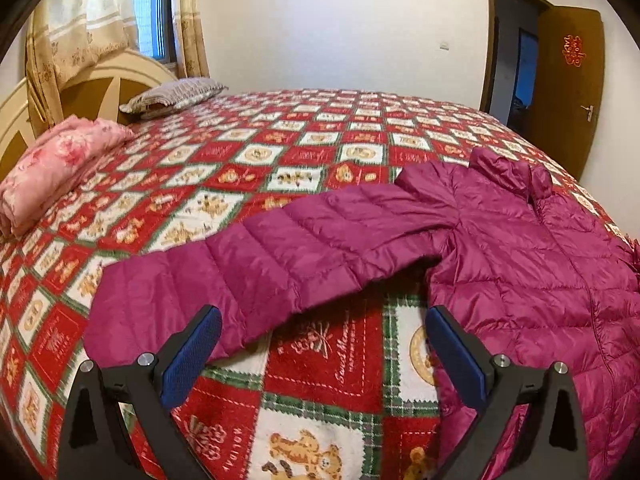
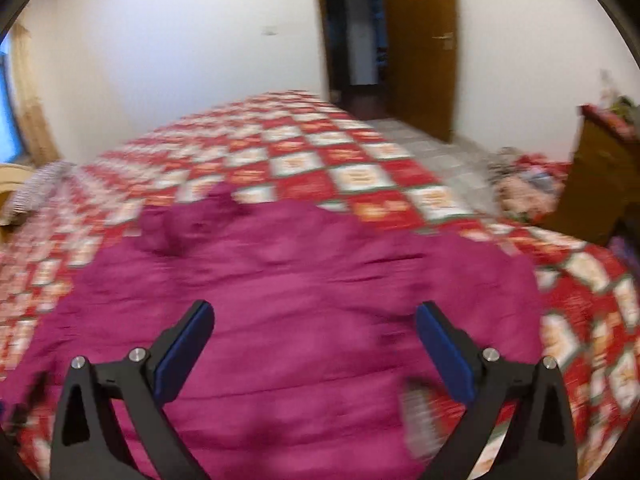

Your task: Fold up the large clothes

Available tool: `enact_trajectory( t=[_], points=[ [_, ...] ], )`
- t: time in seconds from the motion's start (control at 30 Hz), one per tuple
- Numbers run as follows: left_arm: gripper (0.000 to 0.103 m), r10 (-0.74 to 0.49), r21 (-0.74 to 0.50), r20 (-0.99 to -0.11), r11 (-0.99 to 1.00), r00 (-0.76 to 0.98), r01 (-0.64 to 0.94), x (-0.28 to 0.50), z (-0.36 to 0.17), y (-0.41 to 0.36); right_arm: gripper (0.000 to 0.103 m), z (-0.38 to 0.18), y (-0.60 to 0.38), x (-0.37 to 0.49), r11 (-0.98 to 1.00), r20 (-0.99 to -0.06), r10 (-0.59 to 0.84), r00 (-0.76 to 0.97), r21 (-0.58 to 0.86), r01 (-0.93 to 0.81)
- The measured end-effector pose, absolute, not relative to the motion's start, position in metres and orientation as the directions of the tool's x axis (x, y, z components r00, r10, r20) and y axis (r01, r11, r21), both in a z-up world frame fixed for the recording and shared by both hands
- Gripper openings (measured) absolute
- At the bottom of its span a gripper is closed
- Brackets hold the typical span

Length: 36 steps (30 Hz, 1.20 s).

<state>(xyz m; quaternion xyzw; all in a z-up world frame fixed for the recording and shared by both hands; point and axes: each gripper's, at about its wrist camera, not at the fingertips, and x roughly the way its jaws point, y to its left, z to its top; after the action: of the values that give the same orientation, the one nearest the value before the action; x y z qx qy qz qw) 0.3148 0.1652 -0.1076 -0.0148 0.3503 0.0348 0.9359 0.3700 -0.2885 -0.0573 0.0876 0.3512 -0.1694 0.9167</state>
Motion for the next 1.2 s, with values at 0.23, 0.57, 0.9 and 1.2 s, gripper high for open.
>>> enact_trajectory(
  t=[0.23, 0.57, 0.9, 1.2],
  points=[
    [0.102, 0.063, -0.001, -0.668, 0.996, 0.741, -0.085, 0.313, -0.111, 0.157, 0.075, -0.11, -0.377, 0.383, 0.863, -0.806, -0.295, 0.513, 0.006, 0.506],
    [0.102, 0.069, -0.005, -0.663, 0.995, 0.745, -0.096, 0.303, -0.105, 0.161, 0.018, -0.082, -0.397, 0.342, 0.835, -0.748, -0.19, 0.636, 0.217, 0.505],
    [0.102, 0.029, -0.058, -0.635, 0.995, 0.772, -0.086, 0.293, -0.09, 0.159, 0.018, -0.004, -0.256, 0.366, 0.957, -0.619, 0.042, 0.784, 0.249, 0.145],
    [0.102, 0.048, -0.046, -0.607, 0.994, 0.794, -0.095, 0.292, -0.077, 0.176, 0.018, -0.065, -0.107, 0.416, 0.974, -0.678, 0.218, 0.702, 0.2, -0.109]
  ],
)
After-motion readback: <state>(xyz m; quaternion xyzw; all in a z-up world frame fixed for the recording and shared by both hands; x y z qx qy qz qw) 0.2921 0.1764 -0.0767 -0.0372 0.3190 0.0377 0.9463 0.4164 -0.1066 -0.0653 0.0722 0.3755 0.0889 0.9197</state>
